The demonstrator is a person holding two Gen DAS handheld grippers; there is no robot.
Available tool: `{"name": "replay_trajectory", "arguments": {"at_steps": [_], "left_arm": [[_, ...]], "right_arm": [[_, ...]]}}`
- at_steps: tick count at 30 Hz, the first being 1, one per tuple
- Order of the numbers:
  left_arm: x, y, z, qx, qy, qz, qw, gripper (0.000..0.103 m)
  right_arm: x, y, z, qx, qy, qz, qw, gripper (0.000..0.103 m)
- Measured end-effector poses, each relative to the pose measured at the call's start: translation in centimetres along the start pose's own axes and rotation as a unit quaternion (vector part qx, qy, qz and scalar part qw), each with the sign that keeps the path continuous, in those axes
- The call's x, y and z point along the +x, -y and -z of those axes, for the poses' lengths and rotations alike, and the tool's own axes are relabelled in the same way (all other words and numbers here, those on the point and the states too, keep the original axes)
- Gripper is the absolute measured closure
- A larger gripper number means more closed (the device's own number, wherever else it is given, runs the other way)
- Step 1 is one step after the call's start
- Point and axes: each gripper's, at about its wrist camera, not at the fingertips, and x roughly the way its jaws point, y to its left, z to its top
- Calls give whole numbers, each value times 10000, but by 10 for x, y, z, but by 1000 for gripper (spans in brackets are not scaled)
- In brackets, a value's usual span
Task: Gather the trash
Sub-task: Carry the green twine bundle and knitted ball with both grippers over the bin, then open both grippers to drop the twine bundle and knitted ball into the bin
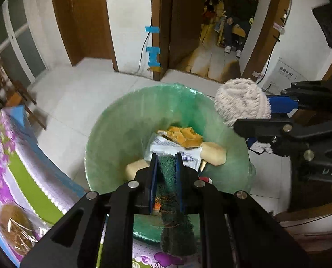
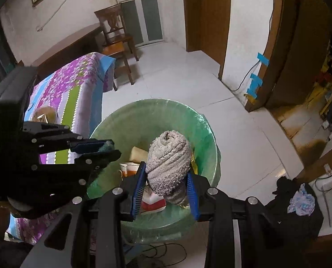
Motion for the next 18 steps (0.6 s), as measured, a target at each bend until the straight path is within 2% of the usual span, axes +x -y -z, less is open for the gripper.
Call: {"name": "replay_trajectory", "arguments": {"at_steps": [2, 5, 10, 12, 13, 14, 15, 16, 18], "left_arm": [[-2, -2, -1, 48, 21, -113, 9999, 89], [-9, -7, -2, -20, 94, 18, 10000, 89], [-11, -11, -5, 45, 118, -67, 9999, 89], [-14, -13, -6, 69, 173, -22, 9998, 86], [-15, -14, -5, 94, 200, 13, 9998, 79], [-16, -16, -4, 111, 197, -2, 9997, 49], [-18, -20, -2, 38, 275, -102, 9996, 31], [-22, -24, -1, -62, 393, -163, 9991, 31], [-24, -27, 1, -165, 388, -69, 9991, 31]], "right_arm": [[4, 4, -3, 77, -61, -92, 9999, 68], [10, 6, -5, 139, -104, -164, 9997, 68], [21, 0, -10, 55, -186, -211, 9996, 68], [23, -2, -13, 24, -162, -243, 9996, 67], [24, -1, -14, -14, -148, -259, 9996, 64], [24, -1, -16, -24, -123, -242, 9996, 54], [24, 0, -18, 1, -74, -219, 9997, 47], [23, 0, -19, 20, -33, -221, 9997, 47], [23, -1, -19, 7, -6, -206, 9998, 47]]}}
